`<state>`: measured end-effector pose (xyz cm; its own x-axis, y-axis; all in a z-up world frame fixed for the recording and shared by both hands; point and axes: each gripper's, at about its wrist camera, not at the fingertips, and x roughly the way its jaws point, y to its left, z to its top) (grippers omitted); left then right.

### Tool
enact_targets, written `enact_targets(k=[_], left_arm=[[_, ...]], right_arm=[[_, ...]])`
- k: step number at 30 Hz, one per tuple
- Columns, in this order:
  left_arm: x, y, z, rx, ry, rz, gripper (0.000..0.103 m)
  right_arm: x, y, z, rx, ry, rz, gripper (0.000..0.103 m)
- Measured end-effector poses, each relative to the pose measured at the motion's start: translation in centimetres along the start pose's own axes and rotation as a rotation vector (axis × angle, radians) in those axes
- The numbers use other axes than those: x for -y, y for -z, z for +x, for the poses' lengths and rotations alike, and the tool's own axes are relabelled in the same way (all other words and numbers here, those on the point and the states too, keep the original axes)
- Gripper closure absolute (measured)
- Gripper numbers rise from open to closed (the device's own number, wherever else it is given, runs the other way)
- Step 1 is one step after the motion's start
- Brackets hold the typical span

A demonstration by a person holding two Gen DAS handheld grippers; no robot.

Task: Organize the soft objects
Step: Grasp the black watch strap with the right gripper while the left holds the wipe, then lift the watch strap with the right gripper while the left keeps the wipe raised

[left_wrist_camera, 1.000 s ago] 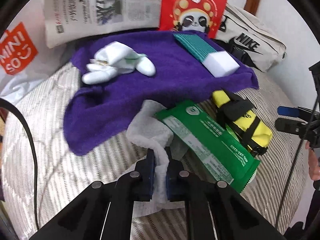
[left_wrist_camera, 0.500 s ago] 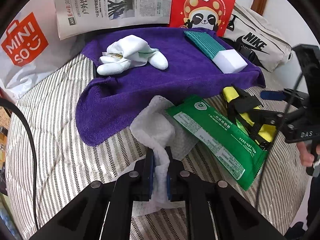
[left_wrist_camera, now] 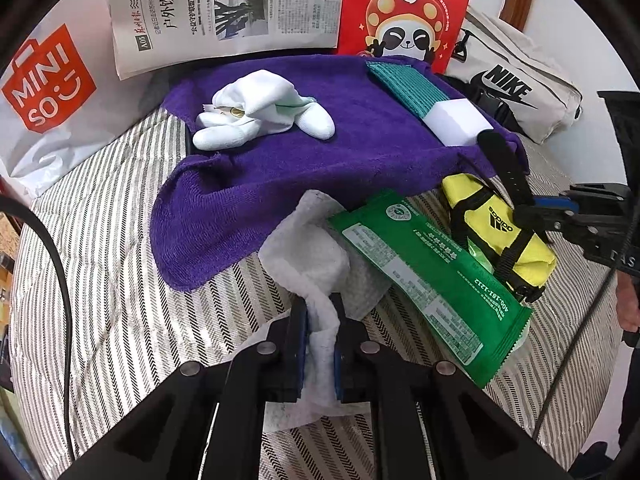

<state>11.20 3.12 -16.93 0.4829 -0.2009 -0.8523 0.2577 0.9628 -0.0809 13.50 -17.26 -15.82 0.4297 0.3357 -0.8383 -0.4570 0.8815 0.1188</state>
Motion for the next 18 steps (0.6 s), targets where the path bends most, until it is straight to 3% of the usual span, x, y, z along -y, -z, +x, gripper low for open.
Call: enact_targets(k=[10,18], left_arm=[[0.1,-0.1,0.0,-0.004,0.008,-0.003,0.093],[-1.0,0.2,-0.9,0.008,0.079,-0.064,0.093]], right_arm=[[-0.3,-1.4,2.8,-0.023,-0.035,0.001,0.092],[-0.3,-1.1,0.0,0.022,-0.046,0.020,0.098]])
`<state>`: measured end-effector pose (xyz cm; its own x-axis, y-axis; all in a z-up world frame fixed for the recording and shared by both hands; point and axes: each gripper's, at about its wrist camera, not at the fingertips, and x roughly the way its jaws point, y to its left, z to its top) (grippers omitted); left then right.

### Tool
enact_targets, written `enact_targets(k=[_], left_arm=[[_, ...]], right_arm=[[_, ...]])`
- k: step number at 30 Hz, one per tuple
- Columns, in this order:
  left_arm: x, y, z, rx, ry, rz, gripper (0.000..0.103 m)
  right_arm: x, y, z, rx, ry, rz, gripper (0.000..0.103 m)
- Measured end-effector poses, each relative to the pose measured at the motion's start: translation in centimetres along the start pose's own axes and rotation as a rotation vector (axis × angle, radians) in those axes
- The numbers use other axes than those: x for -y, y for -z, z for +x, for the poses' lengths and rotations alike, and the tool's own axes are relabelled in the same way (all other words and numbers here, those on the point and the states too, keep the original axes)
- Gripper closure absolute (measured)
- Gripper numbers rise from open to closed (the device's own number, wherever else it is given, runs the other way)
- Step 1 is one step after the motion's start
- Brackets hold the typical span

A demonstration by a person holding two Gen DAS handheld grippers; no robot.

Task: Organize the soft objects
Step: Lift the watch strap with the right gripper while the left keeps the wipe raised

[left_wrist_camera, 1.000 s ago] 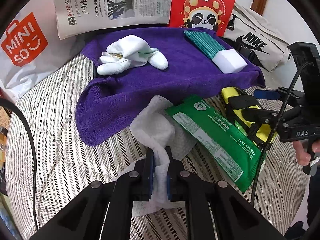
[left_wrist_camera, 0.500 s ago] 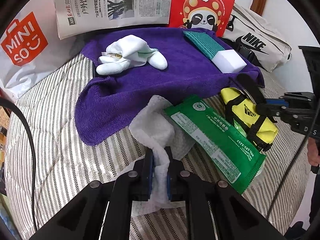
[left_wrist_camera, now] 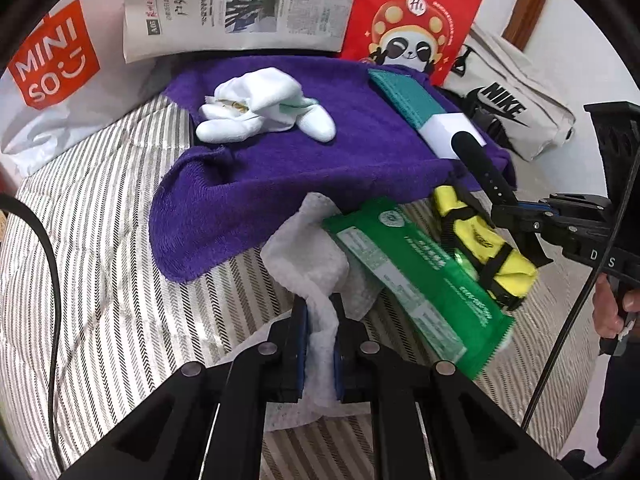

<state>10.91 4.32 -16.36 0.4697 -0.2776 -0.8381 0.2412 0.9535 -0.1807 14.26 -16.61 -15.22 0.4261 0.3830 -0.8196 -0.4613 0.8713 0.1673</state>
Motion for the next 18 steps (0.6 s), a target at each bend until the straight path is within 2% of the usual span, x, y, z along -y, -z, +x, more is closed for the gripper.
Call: enact_targets(k=[6,11,14,15,16,18], left_arm=[[0.7,0.3,-2.1,0.027,0.003,0.011,0.093],[0.7,0.4,-2.3,0.001,-0.009,0.017,0.093],[0.8,0.7,-2.4,-0.010,-0.008,0.023,0.093],[0.8,0.6,-2.3,-0.011,-0.009,0.022,0.093],[0.8,0.6,-2.2,-0.015,-0.009,0.021,0.093],[0.8,0.5,-2.0,-0.020,-0.009,0.020,0.093]], right_arm=[[0.5,0.0,-1.2,-0.001,0.003,0.017,0.098],[1.0,0.4,-0.5,-0.034,-0.005,0.043,0.097],[0.9,0.6,-0.9,-0.019,-0.024,0.048,0.084],[0.7,0.6,-0.9,-0.018,-0.014,0.038,0.064],[0.4,0.5,-0.9,-0.006,0.016,0.015,0.053],[0.0,0.3,-0.6,0.006,0.068,-0.015,0.053]])
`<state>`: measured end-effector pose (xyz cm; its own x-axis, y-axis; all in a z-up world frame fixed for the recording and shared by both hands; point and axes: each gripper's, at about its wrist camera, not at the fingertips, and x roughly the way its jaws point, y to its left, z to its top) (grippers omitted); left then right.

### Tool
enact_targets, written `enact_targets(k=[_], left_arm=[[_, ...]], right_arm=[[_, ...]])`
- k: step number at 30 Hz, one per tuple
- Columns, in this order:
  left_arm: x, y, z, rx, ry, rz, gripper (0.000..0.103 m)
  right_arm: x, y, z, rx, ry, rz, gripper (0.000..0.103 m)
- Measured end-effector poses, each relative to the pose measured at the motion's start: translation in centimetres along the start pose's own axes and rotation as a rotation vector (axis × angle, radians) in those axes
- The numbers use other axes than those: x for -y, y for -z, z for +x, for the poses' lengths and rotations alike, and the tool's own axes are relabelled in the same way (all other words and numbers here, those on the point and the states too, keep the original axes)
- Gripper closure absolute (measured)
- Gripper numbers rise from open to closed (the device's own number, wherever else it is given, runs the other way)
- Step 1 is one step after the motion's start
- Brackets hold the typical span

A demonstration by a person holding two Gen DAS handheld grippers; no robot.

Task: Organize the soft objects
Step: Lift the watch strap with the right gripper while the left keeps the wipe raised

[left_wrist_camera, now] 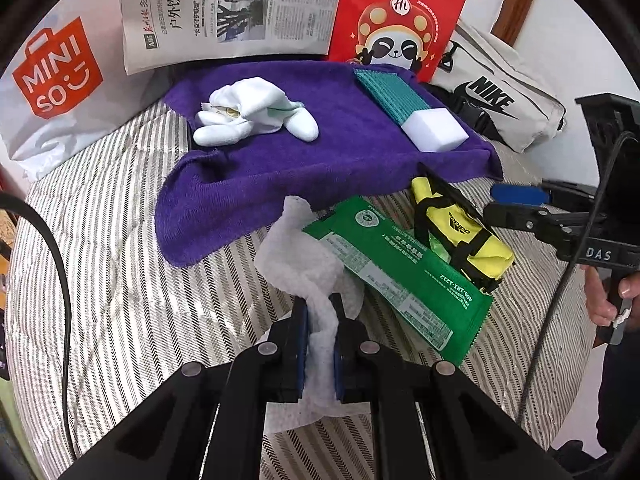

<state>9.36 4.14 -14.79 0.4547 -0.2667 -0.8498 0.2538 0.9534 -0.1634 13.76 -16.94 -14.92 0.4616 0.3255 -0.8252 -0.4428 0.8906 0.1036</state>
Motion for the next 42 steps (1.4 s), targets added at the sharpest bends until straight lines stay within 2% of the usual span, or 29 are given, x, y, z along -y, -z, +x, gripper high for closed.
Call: enact_targets(k=[2,3,4,8,10,14,17,23,37,42], left_arm=[[0.1,-0.1,0.2,-0.002,0.007,0.001,0.093],[0.2,-0.1,0.3,-0.003,0.008,0.001,0.093],[0.2,-0.2,0.4,-0.005,0.009,0.001,0.093],[0.2,-0.2,0.6,-0.011,0.012,0.005,0.093],[0.3,-0.2,0.8,-0.018,0.006,0.009,0.093],[0.3,-0.1,1.0,-0.023,0.004,0.014,0.093],[0.1,-0.2,1.2,-0.021,0.008,0.000,0.093],[-0.5,-0.2,1.6,-0.015,0.048,-0.039,0.093],[-2.3,-0.1,-2.2,0.063,0.061,-0.101,0.093],[-2.6,0.1,-3.9,0.098,0.029,-0.107,0.093]], right_arm=[[-0.1,-0.2,0.9,-0.028,-0.002,-0.009,0.063],[0.0,-0.2,1.4,-0.048,-0.010,-0.008,0.078],[0.0,-0.2,2.0,-0.070,-0.015,-0.012,0.085],[-0.5,0.1,2.8,-0.069,0.022,-0.052,0.088],[-0.3,0.2,2.4,-0.064,0.026,-0.041,0.096],[0.6,0.2,1.3,-0.052,0.002,0.004,0.098],[1.1,0.2,2.2,-0.075,0.016,0.022,0.098],[1.7,0.3,2.2,-0.067,-0.025,0.061,0.100],[1.8,-0.2,-0.2,-0.030,-0.034,0.067,0.100],[2.0,-0.4,-1.0,-0.013,-0.030,0.070,0.100]])
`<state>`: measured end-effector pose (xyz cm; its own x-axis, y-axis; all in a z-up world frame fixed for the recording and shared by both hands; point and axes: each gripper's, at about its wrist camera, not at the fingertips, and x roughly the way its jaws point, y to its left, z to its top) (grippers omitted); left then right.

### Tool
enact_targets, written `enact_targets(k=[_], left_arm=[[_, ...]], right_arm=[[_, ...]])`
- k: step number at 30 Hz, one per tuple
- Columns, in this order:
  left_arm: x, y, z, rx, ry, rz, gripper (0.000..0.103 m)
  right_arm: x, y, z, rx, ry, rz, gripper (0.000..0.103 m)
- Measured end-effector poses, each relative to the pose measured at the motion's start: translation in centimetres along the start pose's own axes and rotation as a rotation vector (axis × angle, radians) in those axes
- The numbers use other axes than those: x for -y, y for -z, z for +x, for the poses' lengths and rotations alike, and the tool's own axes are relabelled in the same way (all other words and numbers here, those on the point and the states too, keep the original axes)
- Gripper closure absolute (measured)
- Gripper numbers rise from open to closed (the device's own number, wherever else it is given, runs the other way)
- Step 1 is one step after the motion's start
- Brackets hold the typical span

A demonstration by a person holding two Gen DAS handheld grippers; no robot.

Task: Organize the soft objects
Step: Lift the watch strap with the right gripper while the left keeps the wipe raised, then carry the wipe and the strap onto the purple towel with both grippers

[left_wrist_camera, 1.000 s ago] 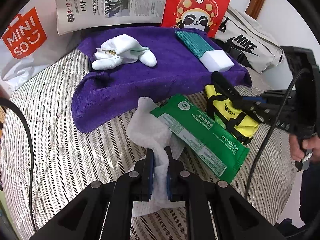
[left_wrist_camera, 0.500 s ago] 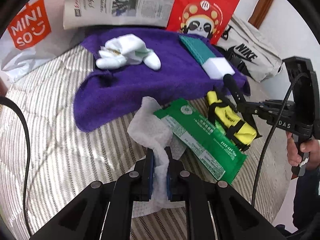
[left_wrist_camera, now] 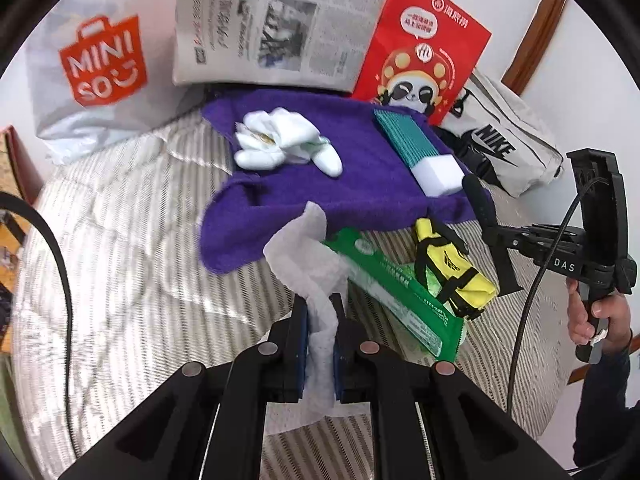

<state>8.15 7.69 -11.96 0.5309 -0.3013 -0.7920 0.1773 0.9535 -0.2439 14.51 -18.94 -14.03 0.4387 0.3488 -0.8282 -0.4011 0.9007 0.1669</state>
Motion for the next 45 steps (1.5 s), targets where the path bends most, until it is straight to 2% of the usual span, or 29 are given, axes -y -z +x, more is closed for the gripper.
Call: enact_targets(k=[11,15,21,25,31,36,42,45], left_arm=[[-1.1,0.2,-3.0,0.041,-0.048,-0.018,0.093],[-0.9,1.0,-4.0,0.051,-0.009,-0.018,0.093],[-0.5,1.9,-5.5,0.067,-0.028,-0.014,0.093],[-1.7,2.8,-5.6,0.052,-0.075,-0.040,0.093],[-3.1,3.9,-5.4,0.042,-0.081,-0.079,0.093],[-3.7,3.5,-6.9,0.082,-0.086,-0.092,0.093],[-3.8,2.9,-7.3,0.092,-0.098,-0.086,0.093],[-3.9,2.6,-7.8,0.115,-0.070,-0.093,0.093]], right_arm=[[0.0,-0.4,-1.4,0.029,0.000,-0.009,0.100],[-0.3,-0.2,-1.2,0.026,-0.006,-0.010,0.100],[-0.9,0.2,-1.0,0.018,-0.013,-0.018,0.100],[-1.4,0.4,-1.1,0.019,-0.017,-0.027,0.100],[-2.0,0.4,-1.2,0.019,-0.022,-0.036,0.100],[-2.1,0.1,-1.7,0.026,-0.014,-0.040,0.100],[-1.7,-0.6,-2.0,0.036,-0.006,-0.038,0.100],[-1.6,-0.8,-2.0,0.037,-0.005,-0.037,0.100]])
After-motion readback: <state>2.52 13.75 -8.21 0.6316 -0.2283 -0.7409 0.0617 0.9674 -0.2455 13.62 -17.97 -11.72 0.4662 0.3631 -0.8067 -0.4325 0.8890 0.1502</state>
